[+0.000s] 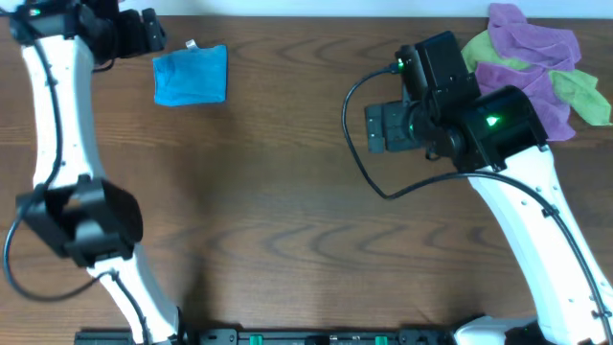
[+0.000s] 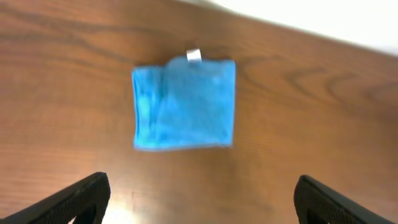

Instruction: Fold the cloth

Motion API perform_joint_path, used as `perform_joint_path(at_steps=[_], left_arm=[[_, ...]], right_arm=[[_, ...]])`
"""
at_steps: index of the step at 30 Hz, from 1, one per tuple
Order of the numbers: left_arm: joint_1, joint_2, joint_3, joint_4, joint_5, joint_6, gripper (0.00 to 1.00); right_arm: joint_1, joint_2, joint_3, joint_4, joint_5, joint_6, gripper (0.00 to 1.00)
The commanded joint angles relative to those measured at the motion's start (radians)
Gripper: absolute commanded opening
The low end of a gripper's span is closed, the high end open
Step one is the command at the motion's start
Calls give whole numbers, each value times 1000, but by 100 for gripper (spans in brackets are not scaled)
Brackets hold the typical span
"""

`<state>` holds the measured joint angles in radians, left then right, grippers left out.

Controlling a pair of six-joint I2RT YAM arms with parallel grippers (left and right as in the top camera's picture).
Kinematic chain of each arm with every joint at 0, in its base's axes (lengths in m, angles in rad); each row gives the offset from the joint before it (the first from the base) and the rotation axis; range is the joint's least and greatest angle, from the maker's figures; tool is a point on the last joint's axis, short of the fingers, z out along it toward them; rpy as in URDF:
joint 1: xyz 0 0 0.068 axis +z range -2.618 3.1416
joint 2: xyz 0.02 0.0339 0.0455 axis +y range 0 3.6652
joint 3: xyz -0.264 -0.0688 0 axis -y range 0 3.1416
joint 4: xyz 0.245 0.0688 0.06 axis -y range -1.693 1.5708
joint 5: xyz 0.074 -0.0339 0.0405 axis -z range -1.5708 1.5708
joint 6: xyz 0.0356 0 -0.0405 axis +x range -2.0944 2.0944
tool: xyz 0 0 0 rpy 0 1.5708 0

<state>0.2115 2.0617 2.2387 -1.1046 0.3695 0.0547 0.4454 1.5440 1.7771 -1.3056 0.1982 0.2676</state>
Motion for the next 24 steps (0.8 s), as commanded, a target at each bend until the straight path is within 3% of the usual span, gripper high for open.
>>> perform_joint_path(at_steps=[1,10,15,24], left_arm=[[0,-108,24,-64,12,33,95],[-27,-428,-47,-232,17,46,95],[-95,-702,-302,-223,-24,46,96],[-117,-1254,-840,-159,-43,-21,95]], right_arm=[[7,-52,-3,-10,91,8,99],[7,-330,-8,-96,169,8,99],[7,-515,-87,-156,206,36,99],[7,-869,-482,-117,162,77,99]])
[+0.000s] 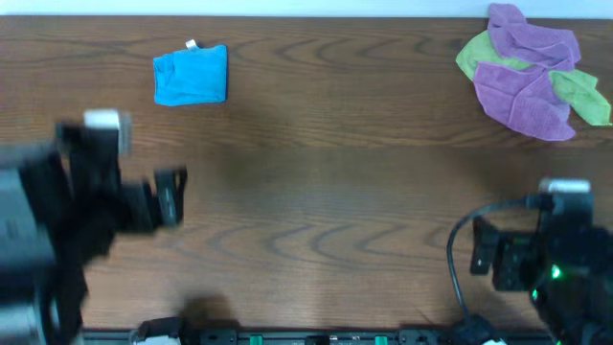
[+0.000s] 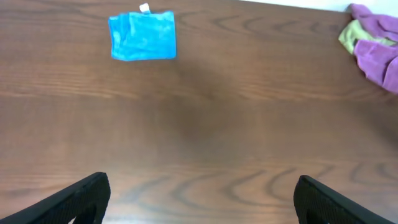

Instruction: Fold the cloth

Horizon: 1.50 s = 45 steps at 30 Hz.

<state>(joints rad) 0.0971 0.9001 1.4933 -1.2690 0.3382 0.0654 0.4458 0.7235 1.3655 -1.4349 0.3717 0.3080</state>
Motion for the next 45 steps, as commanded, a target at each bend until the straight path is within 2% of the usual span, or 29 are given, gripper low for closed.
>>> perform_joint_path(at_steps=[1,7,34,38,41,45], left_arm=[[-2,-143,-147,15,-13,-36,96],[-2,-257,-274,39,-10,-48,95],[-3,-259,-274,34,-2,-47,95],[-6,-300,-274,32,-99,-35,95],[-45,-373,-278,118,-157,-25,95],[-108,-504,-344,303,-193,150,96]], right_arm=[[6,-73,-110,30,-19,36,99],[6,-92,-190,63,-21,36,99],[6,-90,-190,55,-39,35,99],[6,-90,-190,55,-39,35,99],[6,-90,-190,55,-39,35,99],[6,-90,-190,55,-39,35,99]])
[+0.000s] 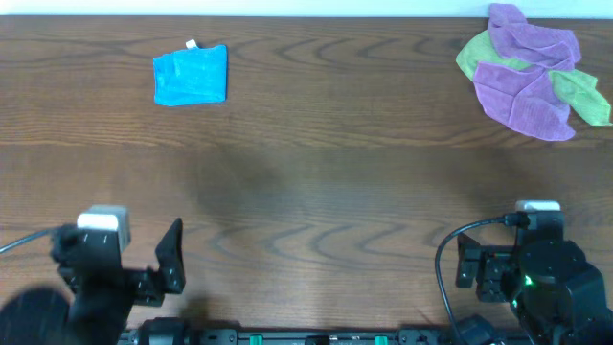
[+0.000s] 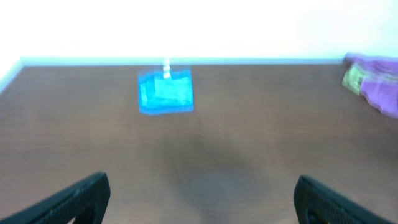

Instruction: Fold the cloth

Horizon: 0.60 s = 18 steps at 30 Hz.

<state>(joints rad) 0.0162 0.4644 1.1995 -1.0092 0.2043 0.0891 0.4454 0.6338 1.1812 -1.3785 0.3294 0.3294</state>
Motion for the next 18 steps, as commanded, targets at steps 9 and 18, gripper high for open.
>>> perform_joint_path(at_steps=[9,18], left_arm=[[-37,-306,-559,439,-19,177,95],[-37,-374,-842,669,18,105,95]], right_arm=[[7,-1,-5,-2,3,14,99],[7,-1,-5,-2,3,14,99]])
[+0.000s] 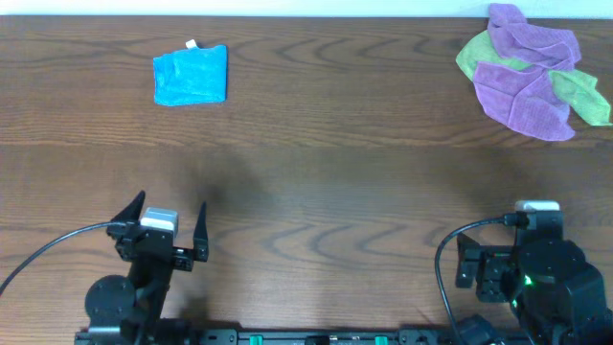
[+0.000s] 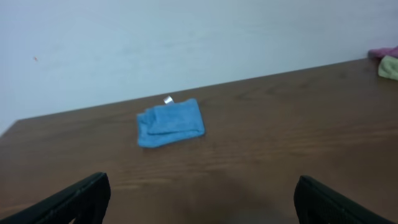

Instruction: Fold the cloth

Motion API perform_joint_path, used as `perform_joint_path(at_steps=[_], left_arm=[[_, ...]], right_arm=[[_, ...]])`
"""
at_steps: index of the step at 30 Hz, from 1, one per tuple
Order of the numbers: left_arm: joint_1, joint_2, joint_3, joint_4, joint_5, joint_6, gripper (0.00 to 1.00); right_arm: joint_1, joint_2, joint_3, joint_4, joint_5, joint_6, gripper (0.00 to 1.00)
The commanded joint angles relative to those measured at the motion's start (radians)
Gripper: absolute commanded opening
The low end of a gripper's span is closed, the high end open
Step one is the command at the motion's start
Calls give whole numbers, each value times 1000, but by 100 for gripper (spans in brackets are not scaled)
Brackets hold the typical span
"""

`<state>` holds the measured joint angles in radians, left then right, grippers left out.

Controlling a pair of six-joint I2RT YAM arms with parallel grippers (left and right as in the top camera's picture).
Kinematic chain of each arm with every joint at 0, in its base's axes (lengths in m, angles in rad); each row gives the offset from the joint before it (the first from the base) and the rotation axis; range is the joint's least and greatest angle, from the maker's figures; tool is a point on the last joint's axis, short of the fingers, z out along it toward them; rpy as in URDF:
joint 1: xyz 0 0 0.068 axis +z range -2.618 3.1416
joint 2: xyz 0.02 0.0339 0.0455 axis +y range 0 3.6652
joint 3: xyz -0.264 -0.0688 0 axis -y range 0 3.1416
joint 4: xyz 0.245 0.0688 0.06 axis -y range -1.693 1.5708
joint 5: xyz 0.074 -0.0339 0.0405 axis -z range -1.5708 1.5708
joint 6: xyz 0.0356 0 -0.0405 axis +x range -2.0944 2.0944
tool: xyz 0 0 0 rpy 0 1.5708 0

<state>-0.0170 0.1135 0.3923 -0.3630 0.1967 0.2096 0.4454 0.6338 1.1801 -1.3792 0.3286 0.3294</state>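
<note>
A blue cloth [image 1: 191, 75] lies folded into a small rectangle at the far left of the table, its white tag at the far edge. The left wrist view shows the blue cloth [image 2: 170, 122] well ahead, near the wall. My left gripper [image 1: 165, 218] rests at the near left edge, far from the cloth, open and empty; both fingertips [image 2: 81, 199] frame bare wood. At the near right edge, my right arm [image 1: 536, 273] is folded back, and the overhead view does not show how its fingers stand.
A heap of purple and green cloths [image 1: 532, 67] sits at the far right corner, and its edge shows in the left wrist view [image 2: 387, 61]. A pale wall [image 2: 186, 43] rises behind the wooden table [image 1: 345, 172].
My left arm has settled further in at the near edge, and its camera now looks up across the table to the wall. The right arm and both cloth groups have not moved.
My left gripper was open right beside the folded blue cloth, with the right arm out near the cloth heap. Then both arms were back toward the near edge. Now both rest there, and the blue cloth lies folded where it was.
</note>
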Motion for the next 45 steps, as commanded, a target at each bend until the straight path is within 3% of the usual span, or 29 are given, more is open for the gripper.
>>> perform_joint_path(at_steps=[1,17,26,45], left_arm=[[-4,-27,-50,28,25,-16,95],[-3,-43,-181,34,-29,-31,95],[11,-61,-254,129,-129,-31,95],[17,-109,-322,129,-154,-31,95]], right_arm=[[7,-1,-4,-1,4,14,99],[7,-1,-4,-1,4,14,99],[7,-1,-4,-1,4,14,99],[7,-1,-4,-1,4,14,99]])
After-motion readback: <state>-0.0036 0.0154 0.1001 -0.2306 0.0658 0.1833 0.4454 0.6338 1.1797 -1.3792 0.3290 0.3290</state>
